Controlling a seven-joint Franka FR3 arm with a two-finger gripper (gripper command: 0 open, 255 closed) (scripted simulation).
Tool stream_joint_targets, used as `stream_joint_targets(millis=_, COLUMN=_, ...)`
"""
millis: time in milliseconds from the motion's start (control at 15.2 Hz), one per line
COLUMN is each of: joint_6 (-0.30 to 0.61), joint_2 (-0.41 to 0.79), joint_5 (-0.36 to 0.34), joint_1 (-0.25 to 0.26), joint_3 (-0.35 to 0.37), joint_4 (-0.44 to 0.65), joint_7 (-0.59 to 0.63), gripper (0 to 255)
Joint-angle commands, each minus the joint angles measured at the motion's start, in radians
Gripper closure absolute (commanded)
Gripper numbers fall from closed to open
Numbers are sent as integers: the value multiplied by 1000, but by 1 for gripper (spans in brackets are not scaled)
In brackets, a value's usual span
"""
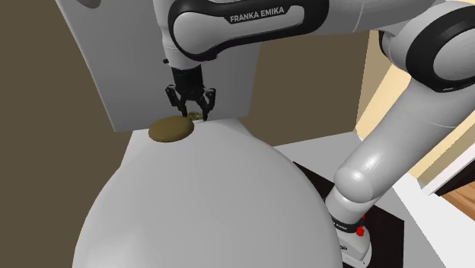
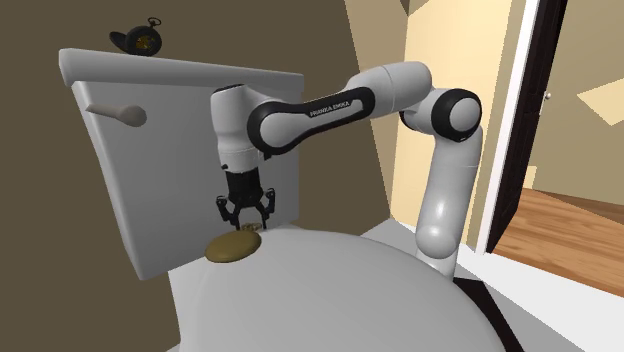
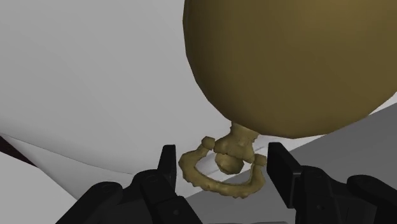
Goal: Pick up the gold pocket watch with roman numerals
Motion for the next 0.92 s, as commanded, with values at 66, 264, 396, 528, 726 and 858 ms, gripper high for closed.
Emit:
stream_joint_targets(millis=66, joint_6=-41, joint_2=2, joint_5=-1, joint_1=0, joint_3=0, joint_4=42, joint_7=-2, gripper=255)
stream_joint_targets(millis=264, joint_6=-81, joint_2=3, joint_5=-2, joint_1=-1, joint_3=0, joint_4=84, joint_7=-5, gripper=255)
stream_joint_targets(millis=396, joint_6=-109, joint_2=6, joint_5=-3, joint_1=0, joint_3=0, joint_4=113, joint_7=-6, gripper=255)
stream_joint_targets(millis=528, joint_6=-136, joint_2=10, joint_5=-5, joint_1=0, joint_3=1, joint_4=143, joint_7=-6, gripper=255)
stream_joint_targets(millis=726, joint_6=-178, joint_2=18, joint_5=-10, joint_1=1, joint_3=3, joint_4=191, joint_7=-5, gripper=255)
stream_joint_targets(millis=858, joint_6=-180, joint_2=18, joint_5=-11, joint_1=1, joint_3=3, joint_4=193, joint_7=-5, gripper=255)
